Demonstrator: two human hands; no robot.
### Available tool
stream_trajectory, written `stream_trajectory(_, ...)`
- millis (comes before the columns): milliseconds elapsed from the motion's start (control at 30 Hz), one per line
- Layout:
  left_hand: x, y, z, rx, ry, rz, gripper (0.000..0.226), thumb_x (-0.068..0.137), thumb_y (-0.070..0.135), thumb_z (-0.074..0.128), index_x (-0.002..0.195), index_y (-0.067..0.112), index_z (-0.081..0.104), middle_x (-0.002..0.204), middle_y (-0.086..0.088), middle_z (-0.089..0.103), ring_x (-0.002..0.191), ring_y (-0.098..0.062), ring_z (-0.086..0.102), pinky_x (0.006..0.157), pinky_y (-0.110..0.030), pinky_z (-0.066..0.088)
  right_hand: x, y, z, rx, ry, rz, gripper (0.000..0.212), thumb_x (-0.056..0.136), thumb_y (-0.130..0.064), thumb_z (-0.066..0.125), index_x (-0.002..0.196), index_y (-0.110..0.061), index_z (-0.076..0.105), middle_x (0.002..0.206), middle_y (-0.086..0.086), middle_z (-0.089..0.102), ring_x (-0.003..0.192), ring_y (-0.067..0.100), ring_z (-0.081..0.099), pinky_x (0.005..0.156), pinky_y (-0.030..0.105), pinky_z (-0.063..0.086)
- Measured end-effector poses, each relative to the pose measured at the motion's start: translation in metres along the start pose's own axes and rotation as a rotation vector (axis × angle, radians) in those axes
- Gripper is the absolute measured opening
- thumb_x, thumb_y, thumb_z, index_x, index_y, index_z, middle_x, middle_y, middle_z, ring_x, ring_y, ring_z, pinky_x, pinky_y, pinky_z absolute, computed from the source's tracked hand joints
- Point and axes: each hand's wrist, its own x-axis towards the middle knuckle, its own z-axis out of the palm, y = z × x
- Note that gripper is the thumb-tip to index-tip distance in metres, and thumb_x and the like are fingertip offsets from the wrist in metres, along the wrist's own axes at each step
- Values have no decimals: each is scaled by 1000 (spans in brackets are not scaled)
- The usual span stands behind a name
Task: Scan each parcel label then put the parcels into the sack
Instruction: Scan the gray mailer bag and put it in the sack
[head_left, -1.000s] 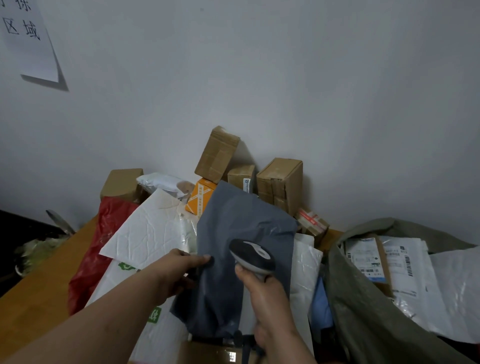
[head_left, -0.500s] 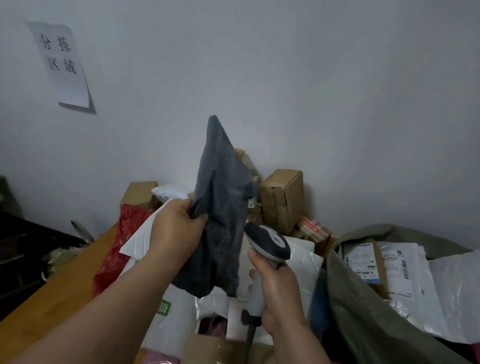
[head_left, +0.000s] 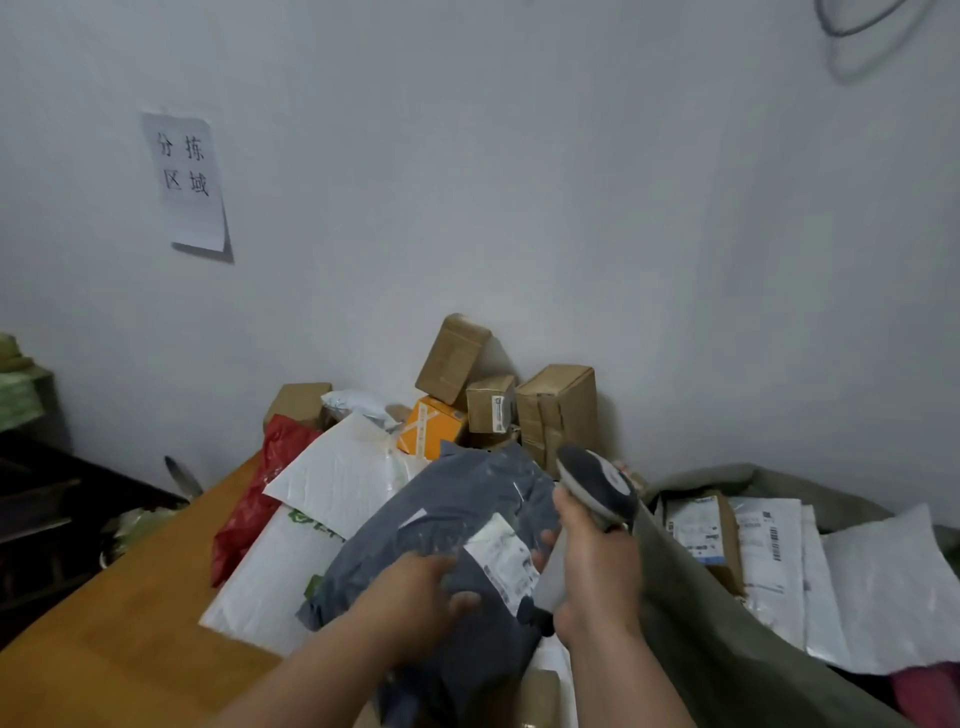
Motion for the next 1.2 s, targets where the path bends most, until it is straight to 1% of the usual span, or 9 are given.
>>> stream_trajectory(133, 0, -31, 2, -265, 136, -149, 54, 93, 47, 63, 139, 22, 54, 114, 4, 65, 94, -9, 63, 75, -23, 49, -8, 4, -3, -40, -79, 101, 23, 86, -28, 79, 98, -12, 69, 84, 11, 71, 77, 24, 66, 58, 32, 54)
stream_trajectory(367, 8, -80, 3, -358, 295, -507, 71, 79, 47, 75, 137, 15, 50, 124, -16, 55, 109, -35, 58, 93, -45, 51, -9, 16, -4, -77, -62, 175, 28, 86, -24, 78, 107, -8, 70, 95, 17, 74, 88, 35, 69, 70, 40, 55)
stream_trajectory(467, 11, -88, 10, -360, 292, -603, 81, 77, 56, 74, 140, 15, 45, 127, -19, 52, 116, -38, 52, 97, -45, 44, -10, 28, -4, -70, -19, 221, 26, 88, -23, 77, 104, -4, 71, 75, 9, 72, 71, 24, 65, 60, 34, 53)
stream_trajectory(567, 16, -95, 24, -537, 247, -605, 74, 74, 52, 78, 130, 14, 48, 121, -19, 54, 110, -40, 54, 98, -47, 47, -14, 41, -12, -44, 11, 295, 25, 86, -23, 78, 97, 0, 73, 63, 7, 66, 58, 19, 59, 52, 31, 49)
stream_trajectory(667, 17, -96, 32, -761, 214, -550, 67, 73, 41, 83, 121, 9, 50, 115, -19, 57, 101, -40, 58, 85, -49, 54, -14, 49, -20, -30, 18, 380, 22, 86, -24, 77, 86, -3, 70, 55, 7, 61, 49, 19, 56, 51, 30, 49)
stream_trajectory(833, 19, -94, 30, -751, 219, -540, 71, 69, 49, 85, 113, 6, 50, 108, -19, 61, 96, -42, 62, 85, -54, 55, -14, 61, -26, 7, 22, 505, 20, 88, -24, 75, 90, -6, 66, 58, 7, 59, 50, 20, 58, 51, 31, 53)
stream_trajectory(967, 21, -90, 22, -750, 179, -461, 73, 70, 48, 85, 113, -2, 52, 98, -19, 66, 84, -37, 67, 78, -51, 59, -15, 69, -27, -38, 42, 497, 20, 86, -25, 76, 95, -8, 68, 72, 9, 67, 64, 26, 64, 61, 35, 53)
stream_trajectory(1067, 24, -86, 19, -709, 132, -401, 64, 72, 44, 85, 107, 3, 50, 102, -14, 64, 93, -36, 65, 80, -51, 58, -17, 76, -25, -77, 68, 470, 32, 86, -24, 77, 110, -5, 70, 102, 21, 74, 96, 38, 70, 89, 53, 57)
stream_trajectory(1200, 32, -83, 12, -704, -3, -379, 44, 78, 20, 81, 112, 7, 58, 101, -13, 64, 94, -33, 62, 83, -44, 55, -16, 86, -24, -104, 98, 413, 44, 83, -24, 79, 122, -5, 67, 120, 20, 69, 116, 39, 62, 107, 57, 46)
